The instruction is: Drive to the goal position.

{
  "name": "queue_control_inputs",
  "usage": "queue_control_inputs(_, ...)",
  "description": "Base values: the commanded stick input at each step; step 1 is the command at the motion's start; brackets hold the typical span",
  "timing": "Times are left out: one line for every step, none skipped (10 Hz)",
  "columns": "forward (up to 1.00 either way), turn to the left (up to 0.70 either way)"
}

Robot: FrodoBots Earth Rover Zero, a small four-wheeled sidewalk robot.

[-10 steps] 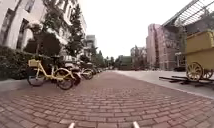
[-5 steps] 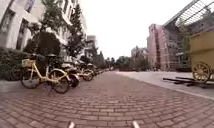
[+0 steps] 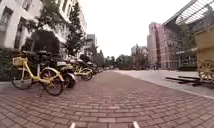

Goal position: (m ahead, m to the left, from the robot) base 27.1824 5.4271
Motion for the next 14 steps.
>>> queue_control_inputs(0.7,0.0)
queue_control_inputs(0.7,0.0)
queue_control_inputs(0.7,0.0)
queue_control_inputs(0.7,0.0)
queue_control_inputs(0.7,0.0)
queue_control_inputs(0.7,0.0)
queue_control_inputs(0.7,0.0)
queue_control_inputs(0.7,0.0)
queue_control_inputs(0.7,0.0)
queue_control_inputs(0.7,0.0)
queue_control_inputs(0.7,0.0)
queue_control_inputs(0.7,0.0)
queue_control_inputs(0.7,0.0)
queue_control_inputs(0.7,0.0)
